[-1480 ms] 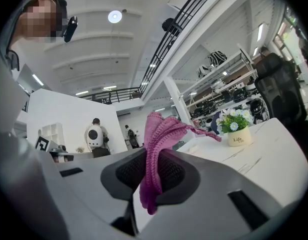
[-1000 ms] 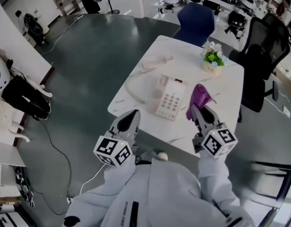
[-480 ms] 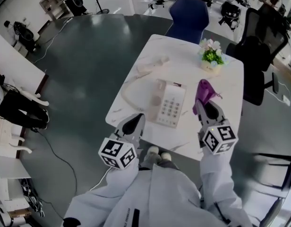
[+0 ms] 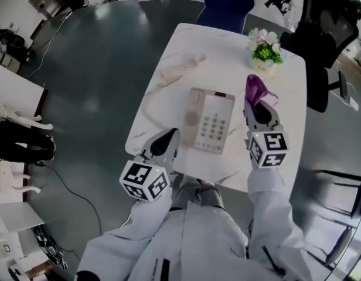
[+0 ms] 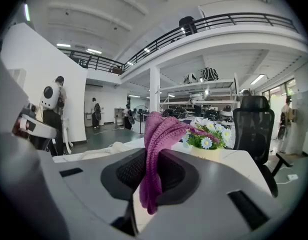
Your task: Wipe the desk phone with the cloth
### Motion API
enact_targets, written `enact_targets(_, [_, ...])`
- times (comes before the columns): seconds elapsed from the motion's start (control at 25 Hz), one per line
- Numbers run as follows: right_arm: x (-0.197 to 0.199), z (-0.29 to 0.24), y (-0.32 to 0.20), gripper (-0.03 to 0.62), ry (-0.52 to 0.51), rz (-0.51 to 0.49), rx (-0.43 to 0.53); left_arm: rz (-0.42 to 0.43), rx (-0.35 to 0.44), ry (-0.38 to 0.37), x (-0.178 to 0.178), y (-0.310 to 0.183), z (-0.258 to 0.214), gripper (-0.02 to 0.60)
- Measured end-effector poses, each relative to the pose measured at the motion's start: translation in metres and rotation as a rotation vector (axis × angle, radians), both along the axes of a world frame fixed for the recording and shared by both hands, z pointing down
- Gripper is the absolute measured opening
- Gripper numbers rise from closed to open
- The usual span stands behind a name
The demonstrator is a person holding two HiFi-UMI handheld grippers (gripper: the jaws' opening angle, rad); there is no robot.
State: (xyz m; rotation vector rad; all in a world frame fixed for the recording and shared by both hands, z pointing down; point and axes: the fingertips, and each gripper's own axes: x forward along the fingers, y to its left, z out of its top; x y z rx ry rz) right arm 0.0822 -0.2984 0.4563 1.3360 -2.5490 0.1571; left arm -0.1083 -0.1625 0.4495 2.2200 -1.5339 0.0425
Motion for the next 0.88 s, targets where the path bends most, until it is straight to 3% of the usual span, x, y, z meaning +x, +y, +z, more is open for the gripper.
enact_targets(0.44, [-0.028,0.034,-0.033,0.038,0.18,-0.044,0.001,0.067,-0.053,0.033,-0.003,-0.029,0.024,-0.003])
enact_targets(0.88, [-0.064,0.053,-0.025,0.038,0.313,-0.257,-0.096,0.109,-0.09,0.068,-0.004,-0.042,0.037,-0.003])
